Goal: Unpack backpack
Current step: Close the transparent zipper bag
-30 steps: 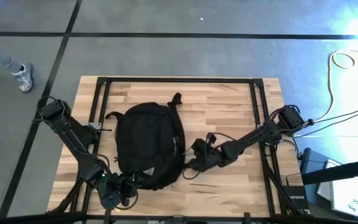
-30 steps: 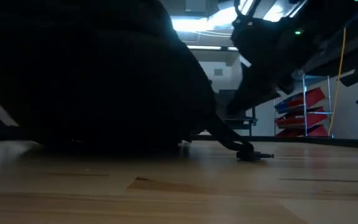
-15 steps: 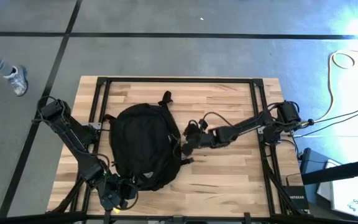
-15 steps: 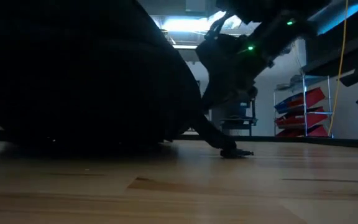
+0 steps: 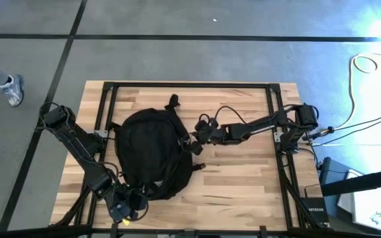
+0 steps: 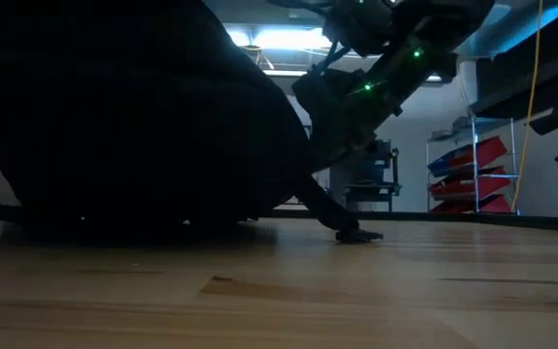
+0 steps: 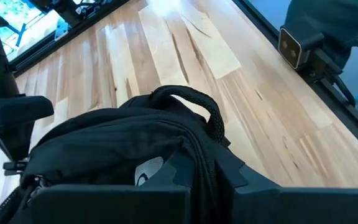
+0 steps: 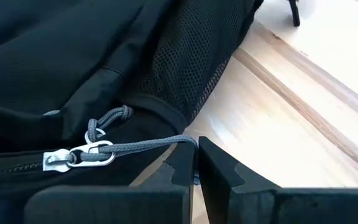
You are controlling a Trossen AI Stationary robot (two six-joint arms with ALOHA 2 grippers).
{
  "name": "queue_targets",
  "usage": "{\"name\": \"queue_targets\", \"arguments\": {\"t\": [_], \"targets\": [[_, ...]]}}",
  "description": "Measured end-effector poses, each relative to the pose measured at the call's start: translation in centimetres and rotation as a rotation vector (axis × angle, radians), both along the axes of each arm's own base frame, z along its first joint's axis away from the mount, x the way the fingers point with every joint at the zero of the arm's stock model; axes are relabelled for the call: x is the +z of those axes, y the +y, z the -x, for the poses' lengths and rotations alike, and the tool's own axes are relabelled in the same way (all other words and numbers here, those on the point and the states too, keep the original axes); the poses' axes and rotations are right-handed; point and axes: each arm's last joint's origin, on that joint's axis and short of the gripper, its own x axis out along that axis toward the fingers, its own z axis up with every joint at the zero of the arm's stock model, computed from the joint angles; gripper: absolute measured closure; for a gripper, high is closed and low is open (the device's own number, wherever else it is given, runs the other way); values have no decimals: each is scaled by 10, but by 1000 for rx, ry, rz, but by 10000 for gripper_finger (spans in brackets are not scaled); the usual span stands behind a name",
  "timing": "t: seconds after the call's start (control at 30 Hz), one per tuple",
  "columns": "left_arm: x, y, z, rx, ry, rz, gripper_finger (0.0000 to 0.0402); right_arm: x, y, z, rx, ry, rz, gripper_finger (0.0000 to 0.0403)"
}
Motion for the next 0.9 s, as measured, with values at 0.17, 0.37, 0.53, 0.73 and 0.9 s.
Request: {"name": "queue_targets", "arguments": {"t": [0.17, 0.37, 0.53, 0.73, 0.9], "targets": [[0, 0, 0, 8, -6, -5, 400, -2, -9, 2, -6, 28, -21, 403], [2, 5, -6, 96, -45, 30, 396, 1, -5, -2, 69, -14, 21, 403], [0, 17, -17, 166, -35, 51, 336, -1, -5, 1, 15, 26, 77, 403], [6, 25, -35, 184, -105, 115, 221, -3, -4, 4, -10, 64, 93, 403], [14, 39, -57, 176, -140, 210, 154, -3, 0, 3, 9, 53, 62, 403]]}}
